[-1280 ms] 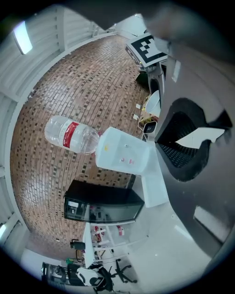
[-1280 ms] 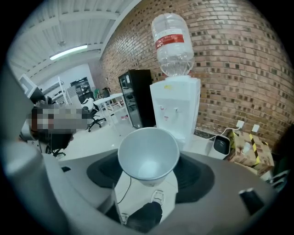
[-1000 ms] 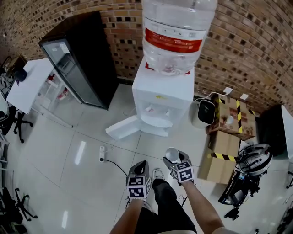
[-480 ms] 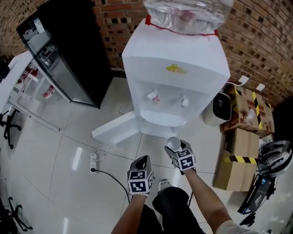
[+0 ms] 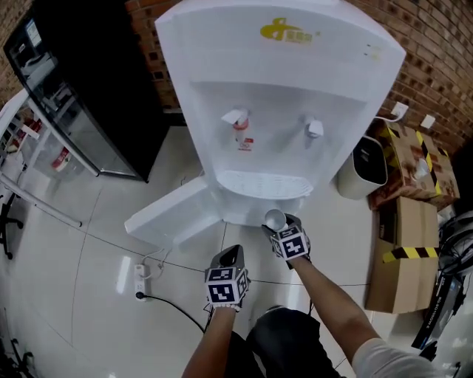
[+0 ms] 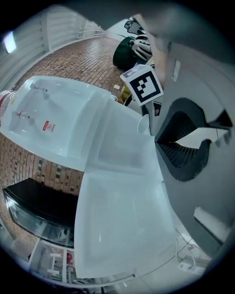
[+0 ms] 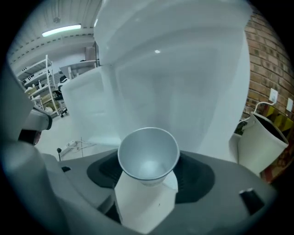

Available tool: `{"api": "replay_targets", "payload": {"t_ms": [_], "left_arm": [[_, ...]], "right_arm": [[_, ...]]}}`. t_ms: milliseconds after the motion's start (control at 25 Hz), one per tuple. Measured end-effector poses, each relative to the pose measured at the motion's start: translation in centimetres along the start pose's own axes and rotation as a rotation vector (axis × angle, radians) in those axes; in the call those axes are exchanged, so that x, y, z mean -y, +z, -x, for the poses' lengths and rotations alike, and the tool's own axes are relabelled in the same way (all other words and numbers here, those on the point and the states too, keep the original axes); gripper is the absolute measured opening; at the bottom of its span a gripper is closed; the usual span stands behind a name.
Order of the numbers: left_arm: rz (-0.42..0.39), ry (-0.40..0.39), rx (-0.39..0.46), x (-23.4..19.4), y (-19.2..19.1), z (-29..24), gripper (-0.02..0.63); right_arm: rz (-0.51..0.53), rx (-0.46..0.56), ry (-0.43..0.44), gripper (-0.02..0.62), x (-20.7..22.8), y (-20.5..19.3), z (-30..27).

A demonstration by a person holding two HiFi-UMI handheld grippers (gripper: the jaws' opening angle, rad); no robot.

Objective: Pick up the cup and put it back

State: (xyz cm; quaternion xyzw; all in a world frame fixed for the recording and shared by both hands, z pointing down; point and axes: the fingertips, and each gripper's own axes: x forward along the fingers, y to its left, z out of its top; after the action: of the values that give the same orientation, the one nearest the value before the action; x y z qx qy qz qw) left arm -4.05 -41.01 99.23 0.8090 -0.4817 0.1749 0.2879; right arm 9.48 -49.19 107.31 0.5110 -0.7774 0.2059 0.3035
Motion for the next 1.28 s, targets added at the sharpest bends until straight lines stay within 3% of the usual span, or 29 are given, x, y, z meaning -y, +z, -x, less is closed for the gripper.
{"api": "replay_targets", "payload": {"t_ms": [240, 520, 800, 1280], "left_arm": [[0.012, 0.011, 0.027, -1.4, -1.0, -3.5, 0.003], [0.034, 0.029, 0.008, -2.2, -2.6, -3.8, 0.003], [0.059, 0.047, 0.033, -2.8, -2.5, -3.6, 0.003], [0.082, 0.07, 0.058, -3.9, -2.7, -2.9, 0.003]], "right_arm": [[-0.033, 0.017, -0.008, 0.339, 1.1, 0.4, -5.6], [-0.046, 0.038, -0.059, 0.342, 2.3, 1.8, -9.3], [-0.056, 0.055, -0.043, 0.344, 1.6, 4.5, -11.3], [-0.062, 0.028, -0.041, 0.348, 1.8, 3.6, -12.8]]}}
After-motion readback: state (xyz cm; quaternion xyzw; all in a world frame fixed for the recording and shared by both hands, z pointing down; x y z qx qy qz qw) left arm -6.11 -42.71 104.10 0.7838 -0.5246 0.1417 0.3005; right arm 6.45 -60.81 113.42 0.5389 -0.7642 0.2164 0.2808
